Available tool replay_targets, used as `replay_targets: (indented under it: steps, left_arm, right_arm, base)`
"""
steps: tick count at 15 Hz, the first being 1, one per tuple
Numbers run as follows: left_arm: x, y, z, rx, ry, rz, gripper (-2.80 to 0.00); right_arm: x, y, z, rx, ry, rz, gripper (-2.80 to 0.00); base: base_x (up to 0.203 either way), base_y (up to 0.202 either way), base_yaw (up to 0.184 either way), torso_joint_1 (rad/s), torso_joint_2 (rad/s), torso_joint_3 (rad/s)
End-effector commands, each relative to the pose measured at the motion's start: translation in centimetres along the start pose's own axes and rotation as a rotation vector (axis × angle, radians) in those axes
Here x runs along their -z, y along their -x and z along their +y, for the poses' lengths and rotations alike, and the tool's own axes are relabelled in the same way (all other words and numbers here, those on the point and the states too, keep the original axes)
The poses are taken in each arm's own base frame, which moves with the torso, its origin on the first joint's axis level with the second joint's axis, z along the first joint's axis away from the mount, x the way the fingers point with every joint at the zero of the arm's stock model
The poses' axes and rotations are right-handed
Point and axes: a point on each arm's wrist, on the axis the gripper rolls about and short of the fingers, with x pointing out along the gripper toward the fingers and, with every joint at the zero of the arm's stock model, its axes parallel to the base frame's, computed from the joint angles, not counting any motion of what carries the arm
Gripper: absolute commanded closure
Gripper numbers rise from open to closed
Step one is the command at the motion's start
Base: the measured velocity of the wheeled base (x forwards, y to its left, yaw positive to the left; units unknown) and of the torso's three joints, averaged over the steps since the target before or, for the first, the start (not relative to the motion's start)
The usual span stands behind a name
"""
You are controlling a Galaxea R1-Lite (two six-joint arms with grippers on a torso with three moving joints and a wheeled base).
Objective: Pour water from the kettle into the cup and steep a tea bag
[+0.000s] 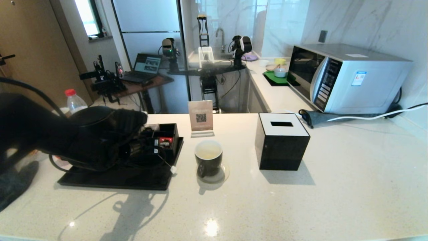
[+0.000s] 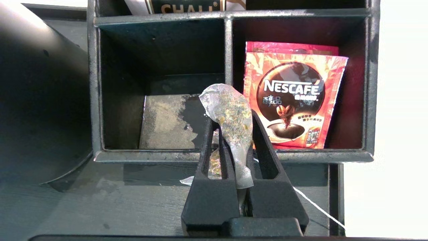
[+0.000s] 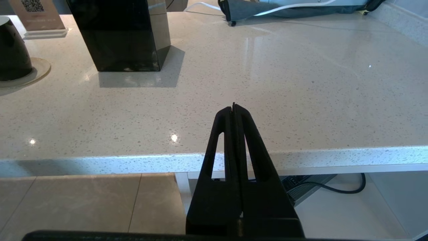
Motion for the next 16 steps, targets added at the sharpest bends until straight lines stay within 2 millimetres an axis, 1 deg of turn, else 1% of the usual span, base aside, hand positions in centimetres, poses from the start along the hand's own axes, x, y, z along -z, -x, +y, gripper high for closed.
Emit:
replay_targets:
  steps: [1, 10, 16]
  left_arm:
    - [-0.4, 0.6, -0.1, 0.005, 0.003, -0.019, 0.00]
    - [-1.5, 3.0, 0.0, 0.017, 0.009, -0.070, 0.00]
    - [-1.5, 6.1, 0.5, 0.028, 0.013, -0.101, 0.00]
  right_arm:
    - [0.0, 0.0, 0.0, 0.001, 0.000, 0.001, 0.00]
    - [0.0, 0.0, 0.0, 0.001, 0.000, 0.001, 0.00]
    - [0.0, 0.0, 0.0, 0.001, 0.000, 0.001, 0.00]
  base:
    - [0.000, 0.000, 0.000, 0.000, 0.00, 0.000]
    - [0.000, 0.000, 0.000, 0.000, 0.00, 0.000]
    - [0.000, 0.000, 0.000, 0.000, 0.00, 0.000]
